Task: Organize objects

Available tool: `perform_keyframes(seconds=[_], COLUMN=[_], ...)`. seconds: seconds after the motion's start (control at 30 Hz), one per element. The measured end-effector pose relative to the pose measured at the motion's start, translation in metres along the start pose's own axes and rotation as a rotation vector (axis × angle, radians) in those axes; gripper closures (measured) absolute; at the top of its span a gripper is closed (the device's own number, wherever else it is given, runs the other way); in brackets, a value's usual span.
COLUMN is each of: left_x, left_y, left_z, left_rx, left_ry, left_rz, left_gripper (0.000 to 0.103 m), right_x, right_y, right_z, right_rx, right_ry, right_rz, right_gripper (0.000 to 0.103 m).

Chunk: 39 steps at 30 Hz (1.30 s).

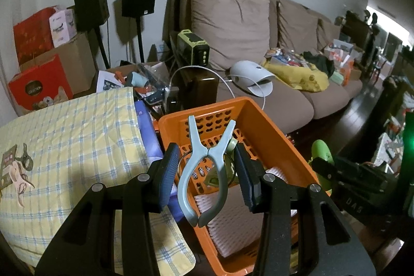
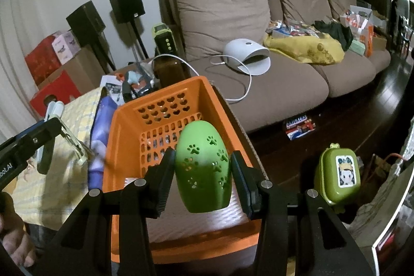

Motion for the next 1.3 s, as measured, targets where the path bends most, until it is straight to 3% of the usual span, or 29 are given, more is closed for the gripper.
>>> perform_keyframes(seconds=[0.57, 1.3], left_x=[-0.018, -0.007], left_y=[-0.012, -0.037], left_z=[-0.012, -0.026], left_rx=[-0.044, -0.086], left_ry=[0.011, 0.009], left_rz=[0.094, 0.074], left_gripper=[0.062, 0.062], right_x=[-0.024, -0.024], right_y=[-0.002, -0.001], right_z=[-0.011, -0.012], right_rx=[0.022, 0.020], right_ry=[0.016, 0.016], right_rz=[0.037, 0.036], right_gripper=[0.058, 0.058])
Point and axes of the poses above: each gripper's, at about its wrist camera, not at the fingertips, and z roughly against the way its jaws point, x to its right, y to its top, the point moved 2 cm from there along -z, roughly the way its jaws point, and after that the axes turned 7 degrees about z, right-handed, at the moved point
